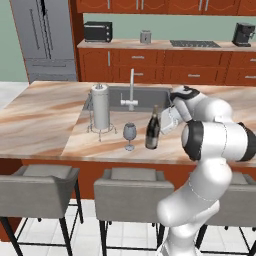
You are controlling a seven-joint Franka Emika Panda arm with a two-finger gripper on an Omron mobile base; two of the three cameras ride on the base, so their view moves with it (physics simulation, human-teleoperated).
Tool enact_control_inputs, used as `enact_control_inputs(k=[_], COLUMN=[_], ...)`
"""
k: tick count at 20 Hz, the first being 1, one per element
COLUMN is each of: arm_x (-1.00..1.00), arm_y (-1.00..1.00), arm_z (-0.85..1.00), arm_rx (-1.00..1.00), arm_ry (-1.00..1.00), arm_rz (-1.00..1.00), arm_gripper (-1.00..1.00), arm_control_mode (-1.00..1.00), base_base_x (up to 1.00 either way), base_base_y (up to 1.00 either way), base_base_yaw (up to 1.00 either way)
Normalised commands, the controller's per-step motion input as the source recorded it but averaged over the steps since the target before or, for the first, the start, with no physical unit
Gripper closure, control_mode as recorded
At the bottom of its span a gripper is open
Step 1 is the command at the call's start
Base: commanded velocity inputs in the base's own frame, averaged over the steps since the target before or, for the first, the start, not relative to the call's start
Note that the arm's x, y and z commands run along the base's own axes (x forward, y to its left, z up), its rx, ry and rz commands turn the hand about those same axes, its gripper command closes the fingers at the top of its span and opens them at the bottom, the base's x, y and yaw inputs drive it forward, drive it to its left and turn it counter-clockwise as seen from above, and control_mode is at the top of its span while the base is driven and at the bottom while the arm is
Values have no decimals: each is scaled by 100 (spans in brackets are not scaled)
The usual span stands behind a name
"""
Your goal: There is a wine glass and glass cup on the dining counter. Place the wine bottle next to the wine glass and the juice bottle next to the glass cup.
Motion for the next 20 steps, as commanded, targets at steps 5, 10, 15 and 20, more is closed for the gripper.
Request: enact_control_inputs(k=[5,10,15,20], arm_x=[29,26,14,17], arm_y=[9,6,1,1], arm_z=[-22,-25,-27,-20], arm_rx=[0,0,0,0], arm_ry=[-2,0,0,0], arm_rz=[0,0,0,0], arm_gripper=[100,100,100,100], arm_control_mode=[-100,-100,-100,-100], base_base_x=[0,0,0,0], base_base_y=[0,0,0,0], base_base_yaw=[0,0,0,0])
